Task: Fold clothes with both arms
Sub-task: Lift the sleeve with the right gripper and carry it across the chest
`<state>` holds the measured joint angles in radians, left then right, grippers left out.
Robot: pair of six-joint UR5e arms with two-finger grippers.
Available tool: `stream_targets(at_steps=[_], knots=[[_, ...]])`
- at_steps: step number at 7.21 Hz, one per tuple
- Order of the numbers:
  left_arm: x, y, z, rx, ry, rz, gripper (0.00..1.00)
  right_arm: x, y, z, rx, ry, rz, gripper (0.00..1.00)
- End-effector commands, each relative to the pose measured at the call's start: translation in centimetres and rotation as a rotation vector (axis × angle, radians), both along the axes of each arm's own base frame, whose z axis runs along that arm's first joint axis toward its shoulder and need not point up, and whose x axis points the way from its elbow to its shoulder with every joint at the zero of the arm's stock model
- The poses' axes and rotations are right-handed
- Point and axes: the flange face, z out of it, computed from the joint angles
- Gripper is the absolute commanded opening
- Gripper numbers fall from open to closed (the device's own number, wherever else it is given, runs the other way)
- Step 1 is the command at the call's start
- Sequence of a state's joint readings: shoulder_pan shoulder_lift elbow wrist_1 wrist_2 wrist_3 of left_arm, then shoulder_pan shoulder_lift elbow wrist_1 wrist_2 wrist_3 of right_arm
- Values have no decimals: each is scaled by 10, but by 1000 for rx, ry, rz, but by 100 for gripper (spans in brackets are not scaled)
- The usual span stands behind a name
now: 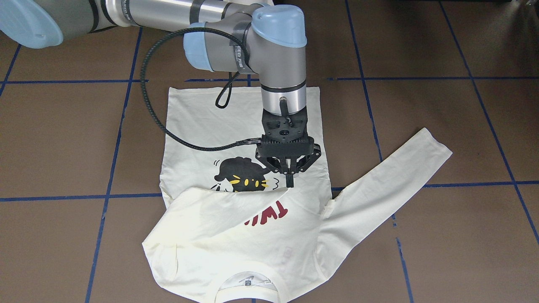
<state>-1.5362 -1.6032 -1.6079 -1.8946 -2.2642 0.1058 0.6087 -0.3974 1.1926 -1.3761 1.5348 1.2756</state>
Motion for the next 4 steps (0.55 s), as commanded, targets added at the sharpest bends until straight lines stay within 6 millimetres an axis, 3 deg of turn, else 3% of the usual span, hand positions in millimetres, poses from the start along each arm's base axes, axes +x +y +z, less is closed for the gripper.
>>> stream_targets(at_steps=[1,2,3,4], knots=[[0,0,2,-4,0,-1,100,-40,14,-7,6,-2,21,0],[0,1,3,-5,0,-1,100,-45,10,-9,-36,-22,54,37],[0,1,3,-6,0,-2,100,-52,6,-25,-78,-46,92,99],[0,0,3,-6,-1,-2,100,-51,5,-31,-90,-55,104,100]])
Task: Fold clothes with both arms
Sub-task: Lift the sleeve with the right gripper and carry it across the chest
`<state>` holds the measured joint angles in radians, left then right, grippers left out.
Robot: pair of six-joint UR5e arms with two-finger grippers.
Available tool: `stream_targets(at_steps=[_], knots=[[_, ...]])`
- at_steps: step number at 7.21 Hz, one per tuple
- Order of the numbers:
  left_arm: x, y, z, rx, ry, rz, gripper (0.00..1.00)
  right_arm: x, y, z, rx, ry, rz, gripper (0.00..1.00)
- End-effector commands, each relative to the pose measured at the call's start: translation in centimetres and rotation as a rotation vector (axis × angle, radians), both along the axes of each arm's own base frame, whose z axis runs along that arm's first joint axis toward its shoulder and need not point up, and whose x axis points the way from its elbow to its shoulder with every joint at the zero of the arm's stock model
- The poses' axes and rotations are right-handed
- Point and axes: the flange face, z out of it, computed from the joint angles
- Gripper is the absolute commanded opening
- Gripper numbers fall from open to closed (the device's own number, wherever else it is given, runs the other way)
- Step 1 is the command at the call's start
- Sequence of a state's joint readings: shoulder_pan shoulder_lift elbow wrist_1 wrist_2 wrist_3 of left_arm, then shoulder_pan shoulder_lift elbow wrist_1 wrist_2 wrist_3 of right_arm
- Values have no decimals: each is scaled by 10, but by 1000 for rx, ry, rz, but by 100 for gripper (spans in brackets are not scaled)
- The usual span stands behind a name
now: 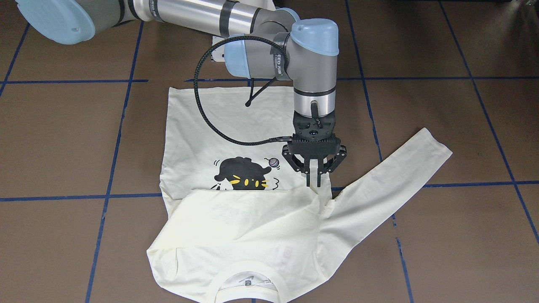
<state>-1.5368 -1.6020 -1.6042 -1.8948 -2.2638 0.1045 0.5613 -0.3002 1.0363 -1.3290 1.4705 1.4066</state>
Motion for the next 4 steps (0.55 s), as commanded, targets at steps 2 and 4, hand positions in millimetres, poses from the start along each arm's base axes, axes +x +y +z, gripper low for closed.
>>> stream_targets(at_steps=[2,4], knots=[[1,-4,-11,33,1,3,100,14,-16,-20,-42,-37,31,100],[5,-15,-57,253,2,7,100,85,-65,-11,-198,-17,-27,100]])
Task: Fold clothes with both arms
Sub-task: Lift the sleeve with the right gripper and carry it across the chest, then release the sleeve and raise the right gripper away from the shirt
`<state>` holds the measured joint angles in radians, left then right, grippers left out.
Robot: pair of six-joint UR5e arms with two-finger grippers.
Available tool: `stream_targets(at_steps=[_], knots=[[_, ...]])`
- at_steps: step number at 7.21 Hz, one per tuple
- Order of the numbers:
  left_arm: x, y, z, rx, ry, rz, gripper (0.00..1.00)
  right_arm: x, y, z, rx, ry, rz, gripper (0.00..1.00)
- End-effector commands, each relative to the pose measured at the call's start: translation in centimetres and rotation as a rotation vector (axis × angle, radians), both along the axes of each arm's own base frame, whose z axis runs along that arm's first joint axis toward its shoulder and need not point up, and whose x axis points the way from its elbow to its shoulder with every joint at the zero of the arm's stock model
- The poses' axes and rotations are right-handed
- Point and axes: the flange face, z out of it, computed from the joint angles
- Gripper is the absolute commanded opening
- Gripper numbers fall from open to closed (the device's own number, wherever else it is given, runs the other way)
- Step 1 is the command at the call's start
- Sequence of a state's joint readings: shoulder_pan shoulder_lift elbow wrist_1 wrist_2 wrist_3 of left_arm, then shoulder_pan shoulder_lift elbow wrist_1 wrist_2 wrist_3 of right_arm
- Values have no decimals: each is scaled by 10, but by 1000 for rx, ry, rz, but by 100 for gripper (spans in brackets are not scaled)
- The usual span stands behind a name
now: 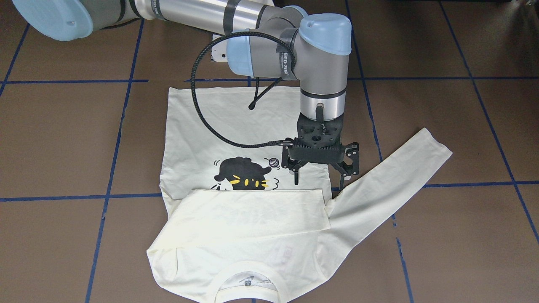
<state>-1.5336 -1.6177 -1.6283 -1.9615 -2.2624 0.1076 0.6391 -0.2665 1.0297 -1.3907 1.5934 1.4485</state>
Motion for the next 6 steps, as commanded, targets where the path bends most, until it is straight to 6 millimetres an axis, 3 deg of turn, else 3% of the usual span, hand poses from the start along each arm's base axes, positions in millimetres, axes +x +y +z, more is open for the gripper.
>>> stream_targets(at_steps=[1,2,3,4,5,6], knots=[[4,-13,-44,269,18,-2,100,87,-53,42,-122,30,-85,100],[11,-13,-57,279,59,-11,100,134,-69,93,-109,47,-144,100],[33,-8,-62,297,130,34,100,182,-83,139,-86,61,-212,100],[77,3,-68,354,179,127,100,227,-91,189,-60,83,-275,100],[134,14,-63,256,254,194,100,276,-87,238,-19,102,-336,100],[162,24,-55,219,247,205,100,324,-83,287,-5,109,-382,100]])
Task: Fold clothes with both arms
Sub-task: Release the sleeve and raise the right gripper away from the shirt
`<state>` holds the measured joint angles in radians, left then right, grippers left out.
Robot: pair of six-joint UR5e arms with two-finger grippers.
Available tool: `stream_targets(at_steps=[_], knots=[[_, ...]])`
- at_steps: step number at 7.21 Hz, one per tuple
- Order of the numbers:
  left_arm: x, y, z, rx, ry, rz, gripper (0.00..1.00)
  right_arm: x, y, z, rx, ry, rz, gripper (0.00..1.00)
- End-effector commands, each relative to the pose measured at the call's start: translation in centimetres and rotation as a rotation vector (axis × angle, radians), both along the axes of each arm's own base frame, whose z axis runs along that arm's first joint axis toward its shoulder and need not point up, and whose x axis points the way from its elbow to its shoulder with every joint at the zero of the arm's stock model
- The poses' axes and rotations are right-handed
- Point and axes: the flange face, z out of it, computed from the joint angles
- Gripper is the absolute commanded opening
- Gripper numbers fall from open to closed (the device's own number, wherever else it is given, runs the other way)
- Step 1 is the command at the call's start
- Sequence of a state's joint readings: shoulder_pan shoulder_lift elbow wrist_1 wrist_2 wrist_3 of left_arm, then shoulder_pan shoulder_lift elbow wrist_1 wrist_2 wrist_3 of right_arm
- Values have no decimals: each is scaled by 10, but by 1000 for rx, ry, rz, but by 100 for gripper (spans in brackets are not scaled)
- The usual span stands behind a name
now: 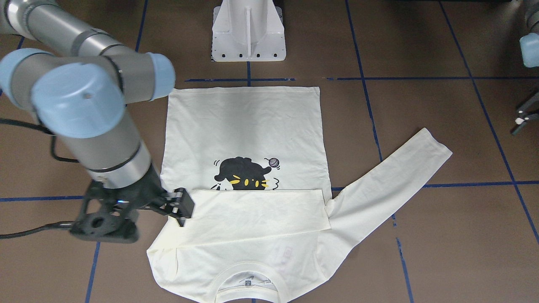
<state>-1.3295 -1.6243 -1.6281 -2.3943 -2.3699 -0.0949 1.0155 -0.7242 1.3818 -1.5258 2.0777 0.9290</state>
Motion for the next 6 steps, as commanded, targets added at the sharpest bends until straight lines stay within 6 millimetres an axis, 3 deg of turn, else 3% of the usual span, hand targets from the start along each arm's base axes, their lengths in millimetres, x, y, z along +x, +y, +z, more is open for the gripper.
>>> stream_targets(at_steps=[1,3,4,6], knots=[[64,34,19,-55,-36,33,100,102,10,104,61,36,-110,100],[99,69,43,-70,-129,19,100,163,24,180,67,53,-183,100],[122,82,53,-66,-172,41,100,178,40,201,69,50,-196,100],[166,109,69,-62,-217,121,100,186,54,209,72,50,-191,100]])
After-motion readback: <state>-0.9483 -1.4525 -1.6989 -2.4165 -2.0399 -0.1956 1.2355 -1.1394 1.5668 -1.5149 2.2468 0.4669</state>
